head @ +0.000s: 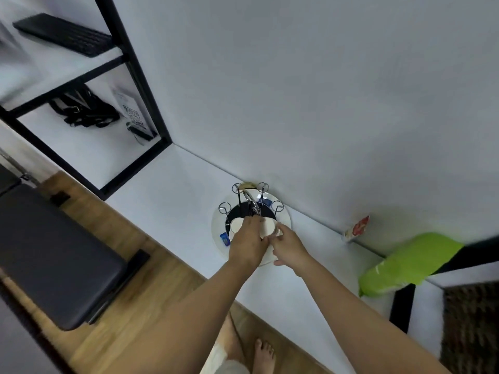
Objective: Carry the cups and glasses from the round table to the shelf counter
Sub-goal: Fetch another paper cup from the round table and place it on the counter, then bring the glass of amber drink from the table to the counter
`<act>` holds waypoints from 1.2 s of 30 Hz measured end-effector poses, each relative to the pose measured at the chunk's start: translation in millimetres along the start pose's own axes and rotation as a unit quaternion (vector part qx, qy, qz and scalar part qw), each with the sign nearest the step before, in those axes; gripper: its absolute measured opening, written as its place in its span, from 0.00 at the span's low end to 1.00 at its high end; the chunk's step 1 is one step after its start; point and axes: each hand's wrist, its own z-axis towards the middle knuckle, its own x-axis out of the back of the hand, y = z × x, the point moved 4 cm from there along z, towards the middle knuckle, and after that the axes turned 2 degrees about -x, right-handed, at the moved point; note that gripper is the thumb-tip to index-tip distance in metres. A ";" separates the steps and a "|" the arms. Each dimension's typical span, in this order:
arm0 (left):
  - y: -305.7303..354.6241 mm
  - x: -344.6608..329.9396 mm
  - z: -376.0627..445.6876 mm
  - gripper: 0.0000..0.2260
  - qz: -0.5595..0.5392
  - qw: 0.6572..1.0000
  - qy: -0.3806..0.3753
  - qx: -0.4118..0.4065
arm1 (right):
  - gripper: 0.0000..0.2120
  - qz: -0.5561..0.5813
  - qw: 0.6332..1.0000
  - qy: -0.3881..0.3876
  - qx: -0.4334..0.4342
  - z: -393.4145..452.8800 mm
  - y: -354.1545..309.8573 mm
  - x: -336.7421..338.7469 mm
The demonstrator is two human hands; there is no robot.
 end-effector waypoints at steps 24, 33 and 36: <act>-62.1 110.6 -115.5 0.19 -0.063 0.989 0.105 0.085 | 0.12 -0.200 0.922 -0.112 0.312 -73.5 -53.7 -84.4; -146.0 171.9 -324.5 0.20 -0.093 0.928 0.261 0.247 | 0.14 -0.323 0.820 -0.270 0.387 -170.3 -46.0 -217.1; -158.1 170.8 -414.7 0.20 -0.099 0.897 0.315 0.296 | 0.15 -0.349 0.771 -0.306 0.435 -230.9 -34.5 -267.8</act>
